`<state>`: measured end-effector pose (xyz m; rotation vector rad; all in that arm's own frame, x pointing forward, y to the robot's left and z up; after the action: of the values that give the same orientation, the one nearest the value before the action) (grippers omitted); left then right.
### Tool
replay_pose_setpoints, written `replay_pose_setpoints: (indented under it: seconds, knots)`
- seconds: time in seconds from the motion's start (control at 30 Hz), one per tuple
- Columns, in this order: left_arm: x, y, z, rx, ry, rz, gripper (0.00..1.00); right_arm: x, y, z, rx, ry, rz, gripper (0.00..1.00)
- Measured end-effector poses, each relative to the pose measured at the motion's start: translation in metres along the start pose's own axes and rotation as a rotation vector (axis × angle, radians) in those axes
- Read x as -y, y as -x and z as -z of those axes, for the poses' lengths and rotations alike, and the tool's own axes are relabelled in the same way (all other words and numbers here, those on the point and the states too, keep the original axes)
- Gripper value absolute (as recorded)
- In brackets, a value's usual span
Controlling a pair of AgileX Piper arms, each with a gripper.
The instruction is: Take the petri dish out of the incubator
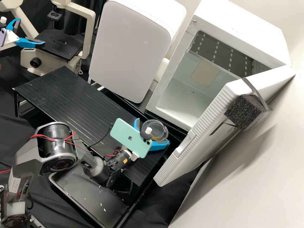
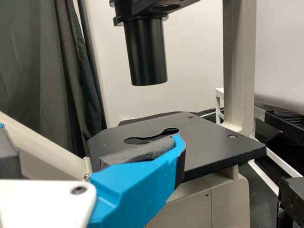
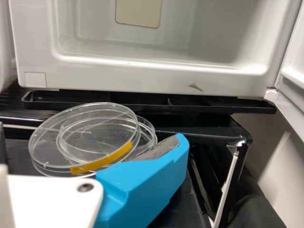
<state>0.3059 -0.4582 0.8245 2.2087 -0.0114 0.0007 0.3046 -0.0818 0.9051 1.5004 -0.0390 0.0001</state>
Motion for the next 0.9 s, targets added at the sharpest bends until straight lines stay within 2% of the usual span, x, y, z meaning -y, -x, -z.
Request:
replay_pose_setpoints:
  seconds: [0.2, 0.23, 0.9]
  knots:
    - [0.0, 0.0, 0.0, 0.0, 0.0, 0.0, 1.0, 0.002, -0.002, 0.0031, -0.011, 0.014, 0.007, 1.0]
    - [0.0, 0.0, 0.0, 0.0, 0.0, 0.0, 1.0, 0.0019, -0.0026, 0.0037, -0.014, 0.015, 0.007, 0.0]
    - [0.0, 0.0, 0.0, 0.0, 0.0, 0.0, 1.0, 0.0011, -0.0065, 0.0035, -0.02, 0.018, 0.005, 0.0]
